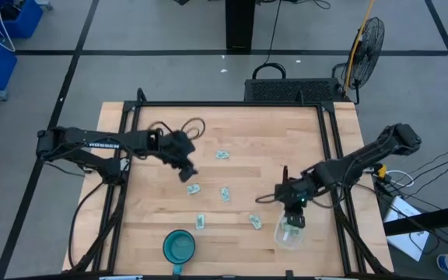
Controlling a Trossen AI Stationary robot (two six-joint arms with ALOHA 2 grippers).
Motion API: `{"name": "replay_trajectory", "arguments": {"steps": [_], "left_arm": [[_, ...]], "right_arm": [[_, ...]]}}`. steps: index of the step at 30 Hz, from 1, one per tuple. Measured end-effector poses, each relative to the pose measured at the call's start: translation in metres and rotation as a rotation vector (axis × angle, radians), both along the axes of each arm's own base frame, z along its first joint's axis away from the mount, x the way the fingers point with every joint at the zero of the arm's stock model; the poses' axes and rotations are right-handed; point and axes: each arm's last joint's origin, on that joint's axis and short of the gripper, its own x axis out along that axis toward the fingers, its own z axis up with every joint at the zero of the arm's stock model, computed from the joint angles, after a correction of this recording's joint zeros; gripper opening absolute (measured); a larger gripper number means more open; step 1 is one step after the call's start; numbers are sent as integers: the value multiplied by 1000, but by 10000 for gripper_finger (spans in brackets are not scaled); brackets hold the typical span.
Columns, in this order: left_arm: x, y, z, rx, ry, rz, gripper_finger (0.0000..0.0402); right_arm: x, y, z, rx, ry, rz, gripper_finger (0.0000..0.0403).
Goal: Pick and place Stevia / Truvia into bins
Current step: Put the light green stevia packet into the transparent bin
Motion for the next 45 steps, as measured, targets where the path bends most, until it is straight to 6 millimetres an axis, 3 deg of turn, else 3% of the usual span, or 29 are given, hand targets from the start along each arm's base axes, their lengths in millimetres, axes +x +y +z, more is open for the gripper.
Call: {"name": "replay_trajectory", "arguments": {"steps": [9,16,31,45], "left_arm": [[-7,-28,-31,24,143,-28,227],[-16,-34,-53,46,147,4,227],[-35,-34,-100,13,45,11,227],[-38,-51,-108,122,-45,-124,227]], "right_arm": [[30,-26,16,-172,-378,-12,121],[45,-47,26,-207,-534,-102,121],[50,-59,29,-210,-566,-152,121],[50,-59,29,-210,-565,-151,121]]}}
